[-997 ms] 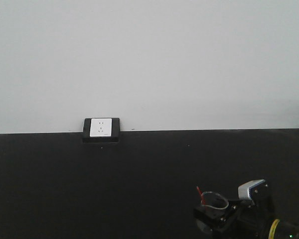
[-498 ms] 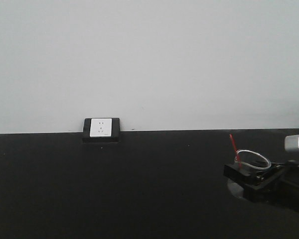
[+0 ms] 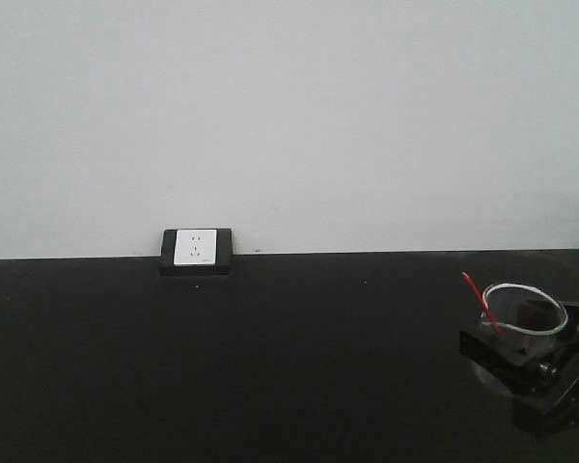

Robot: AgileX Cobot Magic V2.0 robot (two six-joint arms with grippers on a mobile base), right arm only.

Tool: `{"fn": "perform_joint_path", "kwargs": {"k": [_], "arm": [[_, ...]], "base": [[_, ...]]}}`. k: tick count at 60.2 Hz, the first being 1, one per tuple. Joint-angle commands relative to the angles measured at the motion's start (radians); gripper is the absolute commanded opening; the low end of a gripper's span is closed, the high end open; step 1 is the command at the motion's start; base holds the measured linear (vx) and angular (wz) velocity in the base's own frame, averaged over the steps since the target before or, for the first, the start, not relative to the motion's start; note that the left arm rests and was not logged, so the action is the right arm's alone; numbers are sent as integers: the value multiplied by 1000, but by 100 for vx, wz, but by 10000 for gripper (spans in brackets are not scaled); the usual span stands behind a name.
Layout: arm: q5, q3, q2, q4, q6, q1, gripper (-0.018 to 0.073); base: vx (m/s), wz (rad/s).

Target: Grab beaker from right and move to left

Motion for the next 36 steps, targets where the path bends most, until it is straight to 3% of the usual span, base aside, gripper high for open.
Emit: {"fn": "perform_joint_path", "kwargs": {"k": [1,36], "arm": [[-1,-26,-19,21,5,-3,-3],[0,-26,-19,15,5,-3,-3]], "base": [[0,0],[0,1]]}}
